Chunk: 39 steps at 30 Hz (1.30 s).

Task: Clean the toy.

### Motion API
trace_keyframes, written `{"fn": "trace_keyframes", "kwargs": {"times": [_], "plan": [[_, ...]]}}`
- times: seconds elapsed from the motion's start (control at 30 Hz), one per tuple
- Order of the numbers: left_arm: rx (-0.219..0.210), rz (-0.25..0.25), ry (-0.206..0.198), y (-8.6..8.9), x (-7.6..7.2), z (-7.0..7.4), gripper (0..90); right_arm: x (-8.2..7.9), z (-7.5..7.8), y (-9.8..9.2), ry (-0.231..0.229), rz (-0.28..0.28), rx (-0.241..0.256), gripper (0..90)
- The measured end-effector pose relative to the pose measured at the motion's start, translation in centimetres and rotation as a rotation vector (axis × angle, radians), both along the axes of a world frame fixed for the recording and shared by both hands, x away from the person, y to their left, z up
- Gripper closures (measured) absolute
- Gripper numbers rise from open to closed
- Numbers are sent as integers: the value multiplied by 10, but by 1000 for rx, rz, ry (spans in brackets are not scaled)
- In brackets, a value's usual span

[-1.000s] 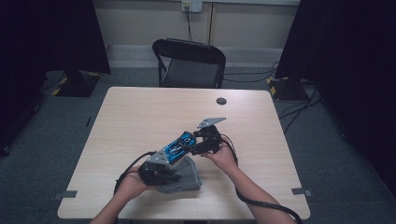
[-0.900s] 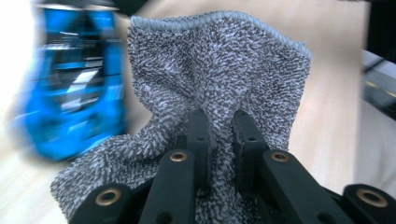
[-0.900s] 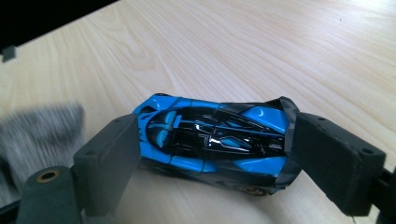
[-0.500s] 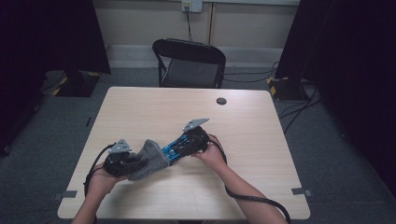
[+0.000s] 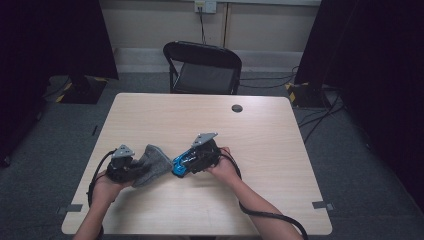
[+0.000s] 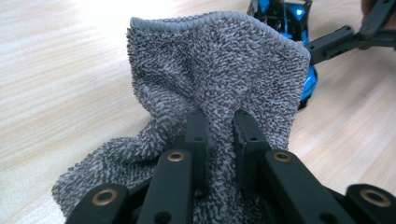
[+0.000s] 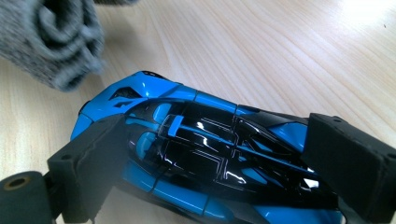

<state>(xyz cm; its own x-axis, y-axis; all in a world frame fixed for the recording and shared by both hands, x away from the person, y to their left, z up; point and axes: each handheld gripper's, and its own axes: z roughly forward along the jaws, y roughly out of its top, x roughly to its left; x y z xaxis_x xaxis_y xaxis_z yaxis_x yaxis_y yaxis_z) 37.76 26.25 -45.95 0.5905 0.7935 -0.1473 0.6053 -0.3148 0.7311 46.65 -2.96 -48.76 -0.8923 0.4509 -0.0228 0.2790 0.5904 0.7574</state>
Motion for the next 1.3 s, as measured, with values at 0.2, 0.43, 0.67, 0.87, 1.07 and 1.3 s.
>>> {"fn": "trace_keyframes", "kwargs": {"times": [0.2,0.43,0.67,0.87,1.07,1.3], "plan": [[9,14,1,-1,2,-5,779,6,-2,-1,20,24,17,42],[16,120,25,1,7,-13,717,5,-6,-5,0,27,54,42],[83,52,-68,-16,10,-16,433,4,-8,-6,-8,24,70,43],[161,-16,-3,-21,14,-32,371,4,-8,-6,-7,23,70,43],[185,98,-3,-22,21,-21,690,3,-8,-5,-5,21,69,43],[153,220,2,-27,31,-12,706,4,-7,-4,1,21,61,43]]}}
